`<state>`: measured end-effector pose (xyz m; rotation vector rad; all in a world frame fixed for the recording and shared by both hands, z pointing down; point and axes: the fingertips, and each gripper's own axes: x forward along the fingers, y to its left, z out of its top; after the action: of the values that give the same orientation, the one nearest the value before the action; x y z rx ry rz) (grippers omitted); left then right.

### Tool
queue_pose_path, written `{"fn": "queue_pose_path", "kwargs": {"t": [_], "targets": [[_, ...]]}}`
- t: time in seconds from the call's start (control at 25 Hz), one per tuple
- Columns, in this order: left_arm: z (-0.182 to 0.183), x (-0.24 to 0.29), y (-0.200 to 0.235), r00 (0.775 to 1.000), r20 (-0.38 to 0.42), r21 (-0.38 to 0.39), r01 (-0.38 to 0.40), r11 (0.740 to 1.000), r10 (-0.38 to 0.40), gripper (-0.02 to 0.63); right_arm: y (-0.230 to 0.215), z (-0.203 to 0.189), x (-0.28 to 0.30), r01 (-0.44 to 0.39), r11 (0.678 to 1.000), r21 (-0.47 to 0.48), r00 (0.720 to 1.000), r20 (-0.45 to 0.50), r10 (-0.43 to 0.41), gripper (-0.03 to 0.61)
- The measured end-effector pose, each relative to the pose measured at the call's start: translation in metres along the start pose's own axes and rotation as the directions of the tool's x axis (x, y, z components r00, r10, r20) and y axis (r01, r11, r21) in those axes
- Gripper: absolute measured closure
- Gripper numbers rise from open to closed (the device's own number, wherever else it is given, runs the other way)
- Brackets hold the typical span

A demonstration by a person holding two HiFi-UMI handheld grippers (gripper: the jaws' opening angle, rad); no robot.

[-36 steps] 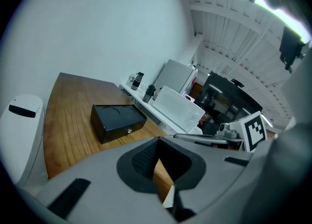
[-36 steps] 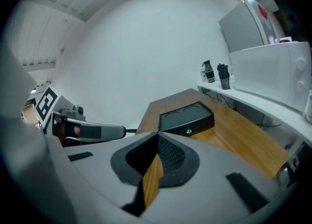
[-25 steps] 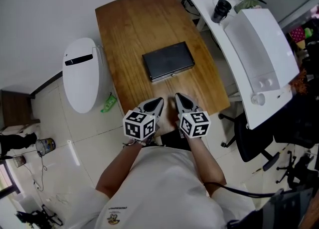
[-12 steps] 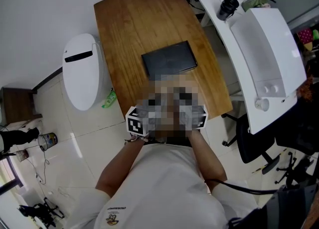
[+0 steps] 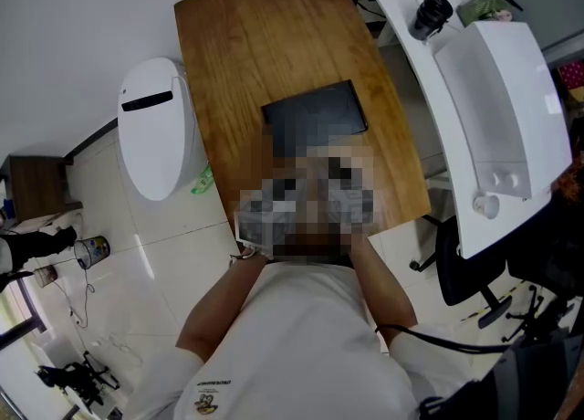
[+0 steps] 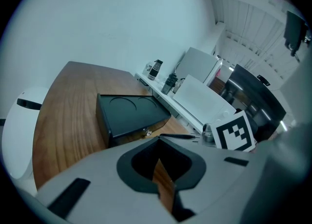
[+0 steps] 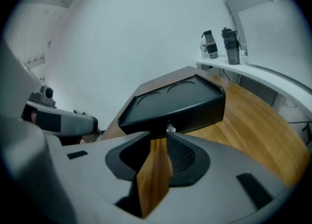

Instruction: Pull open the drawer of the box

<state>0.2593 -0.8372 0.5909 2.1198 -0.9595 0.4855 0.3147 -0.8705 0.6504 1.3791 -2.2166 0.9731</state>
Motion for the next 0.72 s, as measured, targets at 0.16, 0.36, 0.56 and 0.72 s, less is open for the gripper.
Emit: {"fn": "queue_pose_path", "kwargs": {"t": [0.16,0.36,0.56,0.72], "targets": [[-0.002,0.014,0.005,1.000,-0.024,-0.001,-0.008,1.000,0.007,0.611,-0.015,-0.004,0.011,0.025,1.000,0.016,1.000,-0.017,-0.024,0.499],[-0.006,0.027,0.006,0.998,-0.055,0.000,-0.006,1.000,0.006,0.611,-0.026,-0.005,0.021,0.039,0.999,0.021,0.999,-0.024,-0.038,0.499],[-0.005,0.040,0.005,0.998,-0.069,0.005,-0.007,1.000,0.007,0.611,-0.029,-0.003,0.031,0.027,1.000,0.010,0.999,-0.028,-0.027,0.499],[-0.004,0.042,0.005,0.997,-0.073,0.009,-0.010,1.000,0.011,0.611,-0.029,-0.003,0.037,0.019,1.000,0.019,0.999,-0.033,-0.018,0.499]]}}
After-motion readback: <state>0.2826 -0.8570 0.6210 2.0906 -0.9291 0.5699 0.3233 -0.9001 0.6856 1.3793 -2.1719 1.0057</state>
